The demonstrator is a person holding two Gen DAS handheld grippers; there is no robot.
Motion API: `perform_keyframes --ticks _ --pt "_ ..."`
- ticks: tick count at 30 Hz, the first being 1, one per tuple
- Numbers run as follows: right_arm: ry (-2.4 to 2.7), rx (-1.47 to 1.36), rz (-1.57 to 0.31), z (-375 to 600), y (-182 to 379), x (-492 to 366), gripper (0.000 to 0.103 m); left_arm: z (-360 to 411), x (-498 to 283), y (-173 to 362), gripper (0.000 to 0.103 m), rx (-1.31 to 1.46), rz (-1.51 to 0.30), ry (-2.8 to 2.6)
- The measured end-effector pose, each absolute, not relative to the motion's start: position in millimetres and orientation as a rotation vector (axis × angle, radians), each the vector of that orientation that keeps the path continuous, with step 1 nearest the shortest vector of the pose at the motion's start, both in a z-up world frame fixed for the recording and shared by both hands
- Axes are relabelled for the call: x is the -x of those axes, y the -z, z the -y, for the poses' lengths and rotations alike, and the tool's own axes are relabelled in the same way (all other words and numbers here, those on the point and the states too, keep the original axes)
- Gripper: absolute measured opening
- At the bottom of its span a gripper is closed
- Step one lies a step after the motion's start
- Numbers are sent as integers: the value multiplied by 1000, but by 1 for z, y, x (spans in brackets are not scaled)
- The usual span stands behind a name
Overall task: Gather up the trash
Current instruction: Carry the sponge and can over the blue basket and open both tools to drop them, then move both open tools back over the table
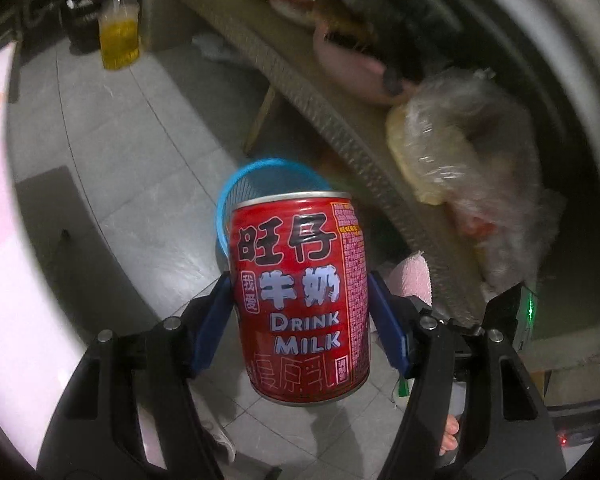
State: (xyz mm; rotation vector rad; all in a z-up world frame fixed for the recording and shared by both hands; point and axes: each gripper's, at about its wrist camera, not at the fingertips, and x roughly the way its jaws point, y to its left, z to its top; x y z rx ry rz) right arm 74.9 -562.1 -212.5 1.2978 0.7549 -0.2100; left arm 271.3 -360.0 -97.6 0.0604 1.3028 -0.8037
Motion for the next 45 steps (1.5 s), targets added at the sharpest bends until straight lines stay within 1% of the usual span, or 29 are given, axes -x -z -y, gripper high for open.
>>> perform_keyframes --ticks 3,5,7,8,9,13,17,20,24,32,36,39,42,45 --pt "216 -1375 -767 578 243 -94 78 393 -288 128 63 -79 -1355 776" --pt "210 -1404 -757 586 258 -112 79 407 -298 138 63 -68 -1365 763" --pt "217 -1416 -758 596 276 -130 81 421 -310 150 67 -49 -1371 749" --pt "241 -1427 -771 601 286 -138 82 425 -312 152 72 -43 -1368 742" --pt "255 -1437 -780 604 296 -144 83 428 -314 153 73 -37 -1362 737" --pt "305 -1445 -829 611 334 -166 83 429 -316 149 73 -4 -1353 754" --pt "326 -1413 -868 608 352 -171 83 416 -312 138 73 2 -1322 776" --pt "331 -1403 -861 605 357 -161 83 403 -307 126 73 9 -1296 786" --pt "334 -1335 -855 593 346 -139 83 391 -296 109 73 -21 -1255 794" --pt "317 -1217 -821 550 307 -72 83 344 -264 55 74 -28 -1146 825" --pt "282 -1126 -838 513 277 -54 83 307 -243 29 78 -8 -1073 844" --pt "267 -988 -852 484 242 -42 83 268 -226 13 80 -12 -995 814" --pt "258 -828 -844 467 204 -45 83 228 -215 2 80 3 -955 775" --pt "247 -673 -796 454 155 -46 83 184 -200 -16 80 5 -897 744"
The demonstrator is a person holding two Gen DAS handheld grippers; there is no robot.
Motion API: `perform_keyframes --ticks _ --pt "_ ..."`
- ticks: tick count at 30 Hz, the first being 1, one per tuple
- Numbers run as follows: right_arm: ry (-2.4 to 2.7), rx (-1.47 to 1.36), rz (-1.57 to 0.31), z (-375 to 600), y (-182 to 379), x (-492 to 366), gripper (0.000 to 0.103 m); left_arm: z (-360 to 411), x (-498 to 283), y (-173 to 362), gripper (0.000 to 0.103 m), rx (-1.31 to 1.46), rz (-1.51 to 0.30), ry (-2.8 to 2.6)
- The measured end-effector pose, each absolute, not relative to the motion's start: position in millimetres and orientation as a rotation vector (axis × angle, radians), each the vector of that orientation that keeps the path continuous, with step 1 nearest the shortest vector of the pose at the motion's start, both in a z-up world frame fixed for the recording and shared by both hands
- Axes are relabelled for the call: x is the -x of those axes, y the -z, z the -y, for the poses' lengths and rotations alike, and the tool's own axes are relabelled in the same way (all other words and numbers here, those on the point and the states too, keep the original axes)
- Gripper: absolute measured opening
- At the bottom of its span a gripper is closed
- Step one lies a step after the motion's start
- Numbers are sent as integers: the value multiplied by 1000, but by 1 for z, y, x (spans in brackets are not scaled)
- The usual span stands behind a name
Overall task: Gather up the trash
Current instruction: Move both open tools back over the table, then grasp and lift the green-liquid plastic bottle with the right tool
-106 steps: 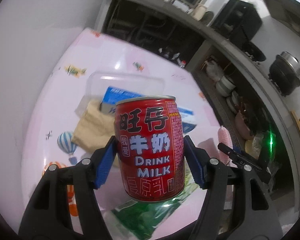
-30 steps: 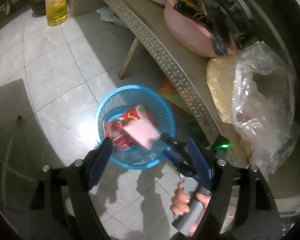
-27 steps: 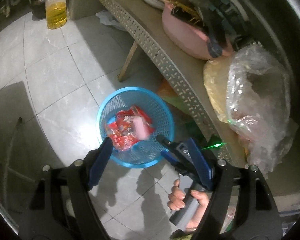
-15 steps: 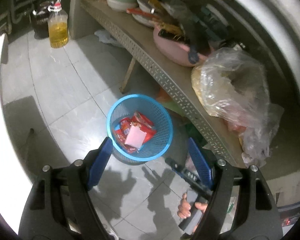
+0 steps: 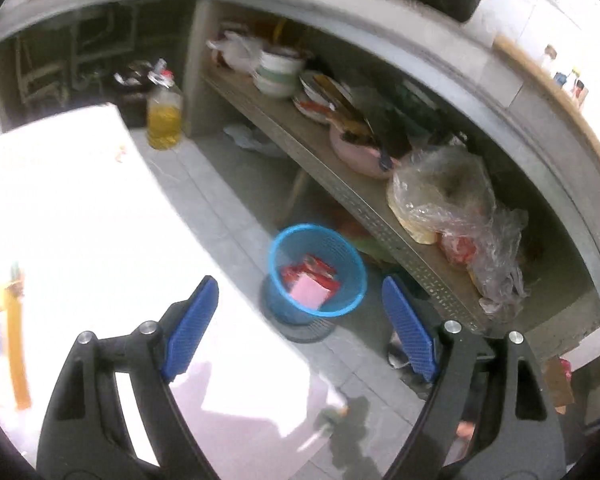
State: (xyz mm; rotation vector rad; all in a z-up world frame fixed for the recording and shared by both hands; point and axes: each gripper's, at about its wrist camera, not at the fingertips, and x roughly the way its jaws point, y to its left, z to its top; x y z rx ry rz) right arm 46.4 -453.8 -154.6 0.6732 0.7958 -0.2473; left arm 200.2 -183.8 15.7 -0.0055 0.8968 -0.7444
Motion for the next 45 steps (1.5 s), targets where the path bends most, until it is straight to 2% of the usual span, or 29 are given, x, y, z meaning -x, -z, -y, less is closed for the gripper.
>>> perform_keyframes --ticks 3,9,14,21,32,39,45 --pt "185 -602 -749 432 108 -44 83 143 -183 -31 80 -15 -847 715" --pt "40 -500 -727 370 60 -41 83 32 -141 -49 83 32 -786 613" --pt "-80 -439 -729 316 38 -44 83 -52 -105 -42 83 87 -768 491" --pt "-234 -392 -794 251 24 -70 83 -119 -72 -14 83 170 -767 402" --pt "-493 -525 -920 167 26 -105 83 -149 -65 13 83 180 -769 392" --pt "-598 -754 -1071 133 54 -138 83 -152 -85 34 83 211 -806 408" --pt "-573 -820 -1150 121 72 -149 83 -148 -85 42 83 272 -850 499"
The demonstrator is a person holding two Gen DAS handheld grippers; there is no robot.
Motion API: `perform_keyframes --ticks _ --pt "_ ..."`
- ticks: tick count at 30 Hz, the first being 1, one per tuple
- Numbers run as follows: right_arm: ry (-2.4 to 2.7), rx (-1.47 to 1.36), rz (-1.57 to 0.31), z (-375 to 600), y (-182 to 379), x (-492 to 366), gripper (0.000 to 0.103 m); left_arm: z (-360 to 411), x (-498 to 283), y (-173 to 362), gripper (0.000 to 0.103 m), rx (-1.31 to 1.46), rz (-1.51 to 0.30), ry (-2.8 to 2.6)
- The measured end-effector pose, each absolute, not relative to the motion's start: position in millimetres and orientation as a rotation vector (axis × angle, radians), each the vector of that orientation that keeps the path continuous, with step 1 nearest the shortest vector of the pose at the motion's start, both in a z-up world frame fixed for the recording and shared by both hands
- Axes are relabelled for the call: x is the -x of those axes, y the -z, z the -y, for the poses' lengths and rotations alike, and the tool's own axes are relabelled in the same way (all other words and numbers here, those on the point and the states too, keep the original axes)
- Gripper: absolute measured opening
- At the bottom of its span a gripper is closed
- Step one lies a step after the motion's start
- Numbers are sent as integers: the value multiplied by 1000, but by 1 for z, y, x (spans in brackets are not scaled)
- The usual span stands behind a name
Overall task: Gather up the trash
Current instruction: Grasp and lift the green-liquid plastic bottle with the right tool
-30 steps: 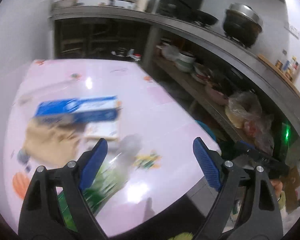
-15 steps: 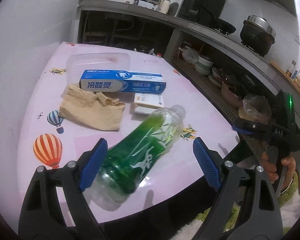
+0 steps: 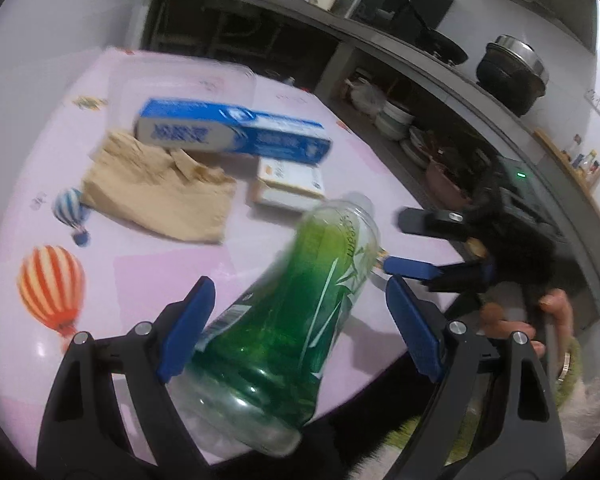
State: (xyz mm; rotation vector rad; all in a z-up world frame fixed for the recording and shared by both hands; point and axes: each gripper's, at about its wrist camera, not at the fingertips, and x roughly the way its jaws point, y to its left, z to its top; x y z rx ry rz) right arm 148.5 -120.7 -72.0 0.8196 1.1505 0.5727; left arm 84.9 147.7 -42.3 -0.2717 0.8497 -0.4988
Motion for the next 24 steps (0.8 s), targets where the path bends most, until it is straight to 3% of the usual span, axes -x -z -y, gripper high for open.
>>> perform_keyframes --ticks 13,16,24 --pt "-554 -711 -1209 106 73 -157 83 -94 -78 60 83 331 -933 751" --pt "-554 -640 -1232 98 72 -157 70 -85 -75 61 83 316 -935 773" --pt "-517 -561 -1206 116 63 -156 70 -99 -70 50 83 281 -883 722"
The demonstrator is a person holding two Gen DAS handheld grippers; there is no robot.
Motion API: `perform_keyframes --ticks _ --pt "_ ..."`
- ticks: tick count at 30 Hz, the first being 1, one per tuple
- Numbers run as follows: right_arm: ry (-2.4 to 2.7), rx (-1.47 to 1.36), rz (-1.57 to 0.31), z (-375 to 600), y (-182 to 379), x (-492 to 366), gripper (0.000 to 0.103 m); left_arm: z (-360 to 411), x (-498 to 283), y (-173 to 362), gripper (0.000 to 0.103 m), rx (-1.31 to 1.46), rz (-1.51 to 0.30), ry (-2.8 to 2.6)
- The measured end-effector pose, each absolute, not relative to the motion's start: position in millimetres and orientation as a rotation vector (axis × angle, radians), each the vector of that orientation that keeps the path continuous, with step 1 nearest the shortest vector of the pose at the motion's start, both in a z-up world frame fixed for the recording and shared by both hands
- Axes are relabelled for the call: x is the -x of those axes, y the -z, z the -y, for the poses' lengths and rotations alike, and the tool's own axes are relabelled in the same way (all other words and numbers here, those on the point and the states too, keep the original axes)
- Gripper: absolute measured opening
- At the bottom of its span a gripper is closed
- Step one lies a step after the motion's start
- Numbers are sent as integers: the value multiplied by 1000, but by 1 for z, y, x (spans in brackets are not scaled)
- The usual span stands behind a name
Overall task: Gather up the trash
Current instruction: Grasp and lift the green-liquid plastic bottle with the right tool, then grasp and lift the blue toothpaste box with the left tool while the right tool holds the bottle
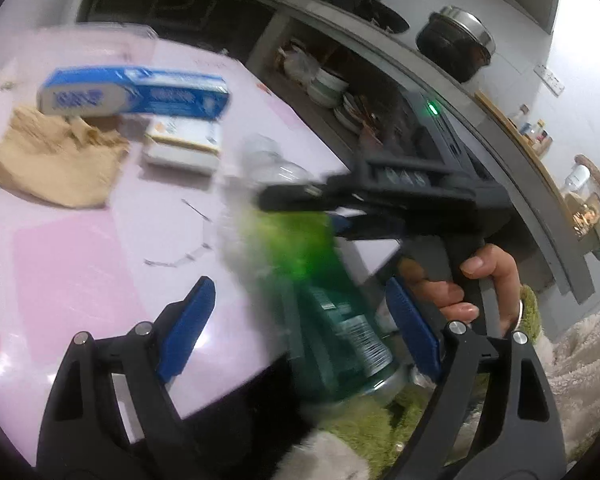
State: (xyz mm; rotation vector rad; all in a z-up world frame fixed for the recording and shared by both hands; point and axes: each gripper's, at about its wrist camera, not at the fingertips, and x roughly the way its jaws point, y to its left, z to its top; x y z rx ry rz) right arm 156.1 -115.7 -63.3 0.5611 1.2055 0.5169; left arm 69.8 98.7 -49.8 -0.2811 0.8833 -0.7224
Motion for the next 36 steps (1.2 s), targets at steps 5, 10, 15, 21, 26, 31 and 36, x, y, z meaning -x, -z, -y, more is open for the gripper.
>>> perform_keyframes --ticks 5,10,15,21,26,31,36 --pt "-415 -488 -1155 146 52 -153 70 -132 -87 44 83 287 -841 541" --pt "-365 -432 -1134 155 51 -150 70 -154 -116 42 83 157 -805 271" --pt "-370 -412 -1120 151 53 -152 70 -171 -141 34 83 157 -777 210" --pt "-382 -382 -1106 147 53 -152 70 -160 -164 15 83 154 -717 259" --pt "-406 -384 -1103 145 56 -156 70 -121 -185 1 83 -1 -732 408" --pt "-433 -402 -1094 150 58 -155 70 -67 -215 -4 83 -323 -742 564" --pt "-455 -413 -1090 153 60 -156 70 -26 -249 5 83 -546 -823 715"
